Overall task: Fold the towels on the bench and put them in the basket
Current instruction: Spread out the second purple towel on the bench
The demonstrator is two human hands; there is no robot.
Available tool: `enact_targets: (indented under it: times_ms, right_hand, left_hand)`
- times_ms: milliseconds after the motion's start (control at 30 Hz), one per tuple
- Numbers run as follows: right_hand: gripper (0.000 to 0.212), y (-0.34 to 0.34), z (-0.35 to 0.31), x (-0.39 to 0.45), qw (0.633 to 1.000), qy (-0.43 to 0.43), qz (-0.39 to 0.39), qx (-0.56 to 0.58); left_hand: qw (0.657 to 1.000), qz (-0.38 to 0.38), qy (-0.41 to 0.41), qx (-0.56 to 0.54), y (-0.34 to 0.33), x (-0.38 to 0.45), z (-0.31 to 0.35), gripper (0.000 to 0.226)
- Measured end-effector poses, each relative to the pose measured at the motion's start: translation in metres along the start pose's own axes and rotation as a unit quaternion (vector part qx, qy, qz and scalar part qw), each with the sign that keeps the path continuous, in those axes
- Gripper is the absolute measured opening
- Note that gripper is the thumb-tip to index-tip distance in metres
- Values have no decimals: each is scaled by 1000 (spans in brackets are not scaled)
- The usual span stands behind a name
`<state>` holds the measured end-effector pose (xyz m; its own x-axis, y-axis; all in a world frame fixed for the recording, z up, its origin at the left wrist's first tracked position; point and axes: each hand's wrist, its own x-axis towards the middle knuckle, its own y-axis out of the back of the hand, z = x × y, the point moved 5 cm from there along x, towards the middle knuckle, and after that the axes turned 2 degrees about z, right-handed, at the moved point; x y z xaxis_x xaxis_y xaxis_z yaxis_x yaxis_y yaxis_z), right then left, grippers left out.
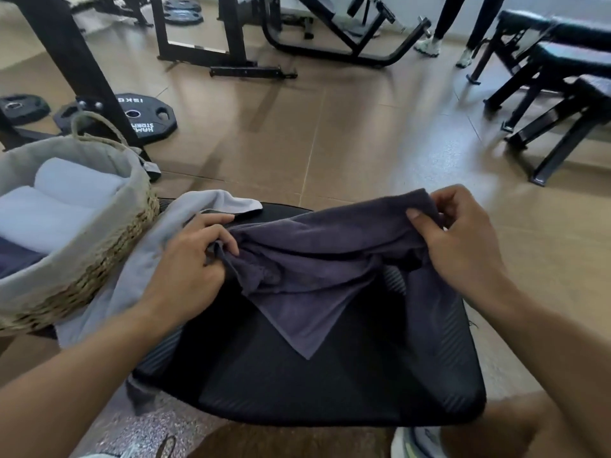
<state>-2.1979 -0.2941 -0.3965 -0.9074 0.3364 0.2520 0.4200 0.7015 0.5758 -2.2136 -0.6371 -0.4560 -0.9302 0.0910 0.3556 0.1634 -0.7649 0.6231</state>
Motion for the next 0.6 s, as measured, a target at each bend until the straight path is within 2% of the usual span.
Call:
enact_targets:
  times_ms: [67,167,233,333,400,467,533,600]
  right_hand:
    - [16,0,6,0,1000,-7,-3,3]
    - [14,-3,13,0,999,-32,-28,31]
    - [12,-7,16,0,995,-50,-56,59]
    - [21,-13,13,-1,989,-29,-124,73]
    - [18,-16,9,-4,987,0,-156,49]
    - [11,-18,7,-6,988,17,-154,13]
    - [7,-18,8,-6,990,25,-137,-17]
    - [10,-15,7,-4,993,32,-107,-45]
  left_hand:
    - [1000,-1,18,5,-4,-1,-4,39]
    - [993,13,115,-8,-6,-1,-16,22]
    - [985,32,158,-57,-5,0,-17,18]
    - [968,42,211,-125,-5,3,-15,31]
    - [931,53,279,-231,-6,3,-15,38]
    - [908,63,317,-268,-7,0,-18,47]
    - [936,61,287,-195,-6,0,-22,44]
    - [960,72,247,-111,-3,-1,-25,31]
